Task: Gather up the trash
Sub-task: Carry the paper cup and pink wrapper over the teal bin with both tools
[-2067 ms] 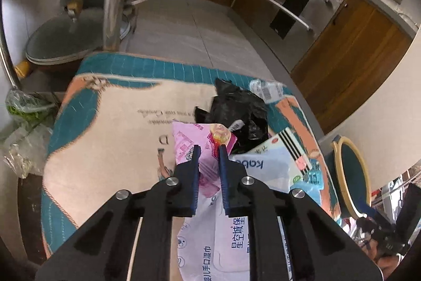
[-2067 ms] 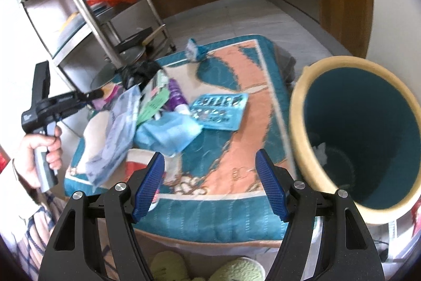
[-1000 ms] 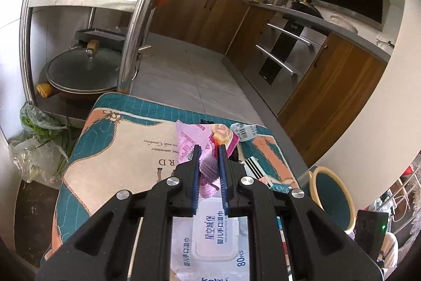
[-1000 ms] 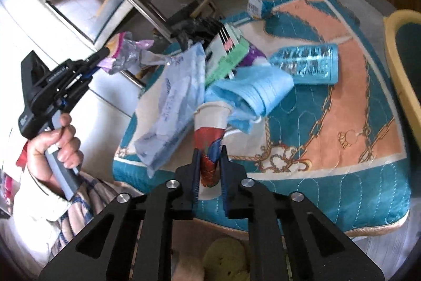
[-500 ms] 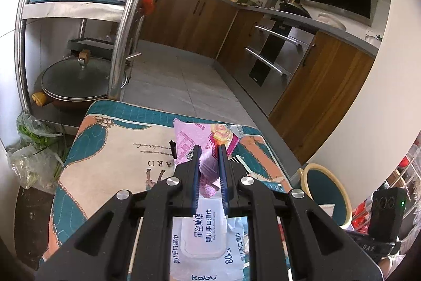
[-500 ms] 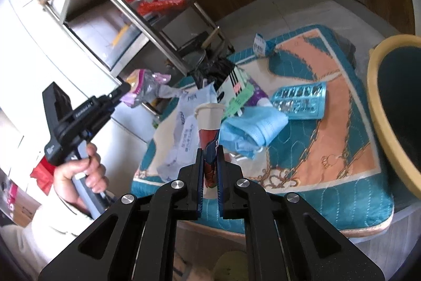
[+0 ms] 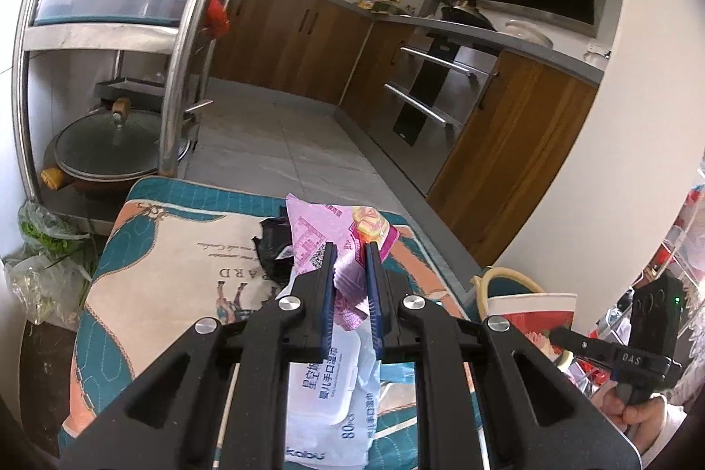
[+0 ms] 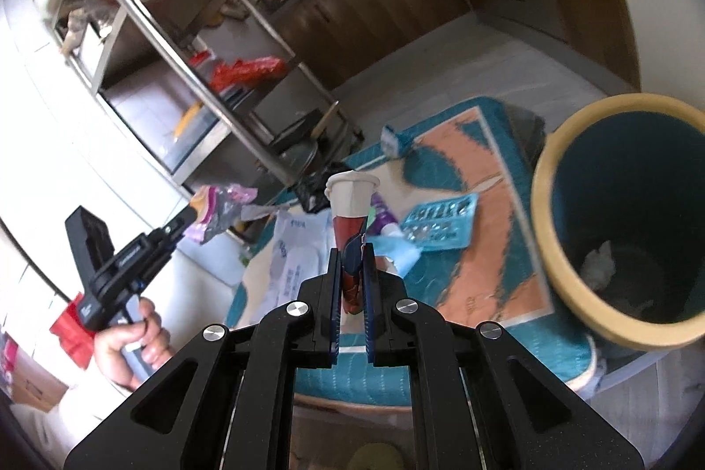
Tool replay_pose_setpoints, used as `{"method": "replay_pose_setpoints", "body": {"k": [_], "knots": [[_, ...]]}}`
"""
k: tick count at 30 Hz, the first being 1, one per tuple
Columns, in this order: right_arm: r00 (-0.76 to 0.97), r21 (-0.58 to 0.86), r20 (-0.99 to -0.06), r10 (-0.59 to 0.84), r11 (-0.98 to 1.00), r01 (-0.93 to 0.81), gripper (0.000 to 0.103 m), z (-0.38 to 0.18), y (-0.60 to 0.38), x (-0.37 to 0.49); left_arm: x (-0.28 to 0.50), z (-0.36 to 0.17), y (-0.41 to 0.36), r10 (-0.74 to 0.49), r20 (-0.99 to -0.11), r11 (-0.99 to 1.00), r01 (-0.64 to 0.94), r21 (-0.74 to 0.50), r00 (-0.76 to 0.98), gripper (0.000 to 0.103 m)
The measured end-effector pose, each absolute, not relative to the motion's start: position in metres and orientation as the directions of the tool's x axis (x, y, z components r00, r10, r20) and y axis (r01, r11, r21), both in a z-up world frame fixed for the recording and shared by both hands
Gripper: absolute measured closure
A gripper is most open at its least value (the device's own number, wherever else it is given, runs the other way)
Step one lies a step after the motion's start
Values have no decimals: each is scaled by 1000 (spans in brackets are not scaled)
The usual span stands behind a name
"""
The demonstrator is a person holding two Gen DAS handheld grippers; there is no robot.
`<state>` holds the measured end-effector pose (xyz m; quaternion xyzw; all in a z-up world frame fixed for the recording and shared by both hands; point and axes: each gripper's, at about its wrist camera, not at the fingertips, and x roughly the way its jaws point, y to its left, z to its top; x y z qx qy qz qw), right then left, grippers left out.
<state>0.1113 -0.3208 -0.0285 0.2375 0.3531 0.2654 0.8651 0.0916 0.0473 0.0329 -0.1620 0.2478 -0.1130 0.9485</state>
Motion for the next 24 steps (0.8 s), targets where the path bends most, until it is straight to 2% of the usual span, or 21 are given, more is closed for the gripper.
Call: {"method": "replay_pose_setpoints", "body": {"k": [12, 18, 24], "knots": [[657, 626, -470, 589, 748, -222, 93, -34, -353, 112, 104, 67, 53, -268, -383, 925, 124, -359, 884, 90], [702, 613, -464, 541, 768, -187, 93, -27, -370, 108, 110, 84, 27, -330, -349, 908, 193, -372, 877, 90], [751, 584, -482, 451, 804, -109, 93, -26, -399, 103, 122, 78, -25, -427, -363, 875, 278, -396, 828, 90]]}}
